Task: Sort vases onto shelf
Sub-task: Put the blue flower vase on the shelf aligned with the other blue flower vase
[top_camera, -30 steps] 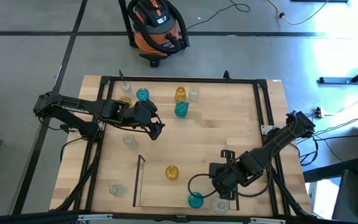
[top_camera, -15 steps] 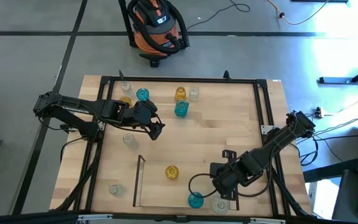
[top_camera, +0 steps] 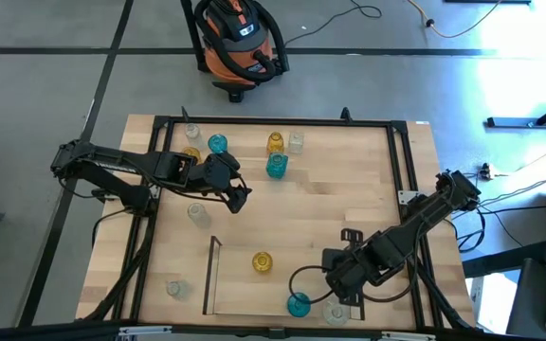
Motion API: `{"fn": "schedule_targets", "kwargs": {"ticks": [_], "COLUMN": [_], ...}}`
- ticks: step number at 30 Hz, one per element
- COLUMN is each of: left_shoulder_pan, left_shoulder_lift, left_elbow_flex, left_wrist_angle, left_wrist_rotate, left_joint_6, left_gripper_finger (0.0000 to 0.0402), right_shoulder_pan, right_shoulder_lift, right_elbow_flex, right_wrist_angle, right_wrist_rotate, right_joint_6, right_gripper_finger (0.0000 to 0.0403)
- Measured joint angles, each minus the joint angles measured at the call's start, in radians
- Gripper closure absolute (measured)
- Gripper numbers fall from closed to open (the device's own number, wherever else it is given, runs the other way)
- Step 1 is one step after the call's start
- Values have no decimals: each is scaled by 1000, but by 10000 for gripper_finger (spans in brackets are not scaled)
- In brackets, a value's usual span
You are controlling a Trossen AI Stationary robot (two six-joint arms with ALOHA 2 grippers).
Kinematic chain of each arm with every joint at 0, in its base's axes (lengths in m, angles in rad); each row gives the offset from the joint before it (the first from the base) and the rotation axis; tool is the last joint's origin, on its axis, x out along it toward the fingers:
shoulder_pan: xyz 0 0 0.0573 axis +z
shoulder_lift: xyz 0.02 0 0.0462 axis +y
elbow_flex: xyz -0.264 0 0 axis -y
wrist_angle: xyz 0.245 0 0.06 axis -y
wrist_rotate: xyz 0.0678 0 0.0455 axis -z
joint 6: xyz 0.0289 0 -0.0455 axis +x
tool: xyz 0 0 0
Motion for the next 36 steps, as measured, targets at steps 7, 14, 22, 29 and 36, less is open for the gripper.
{"fn": "schedule_targets", "kwargs": {"ticks": [7,14,22,29,36], "left_shoulder_pan": [0,0,0,0,0], "left_shoulder_lift": [0,0,0,0,0], "left_elbow_flex": [0,0,0,0,0], "left_wrist_angle": [0,0,0,0,0], "left_wrist_rotate": [0,0,0,0,0], "left_joint_6": [0,0,0,0,0], "left_gripper_finger": [113,113,113,113,113], "right_shoulder_pan": [0,0,0,0,-2], "right_shoulder_lift": [0,-2,-2,-4,-4], "right_elbow_flex": [0,-1,-1,-1,-1], "right_wrist_angle": [-9,-8,3,14,-14], "right_wrist_rotate": [-15,-43,-44,-44,-42], "right_joint_6": [-6,-24,-28,-28,-10], "right_gripper_finger": [398,398,397,365,328]}}
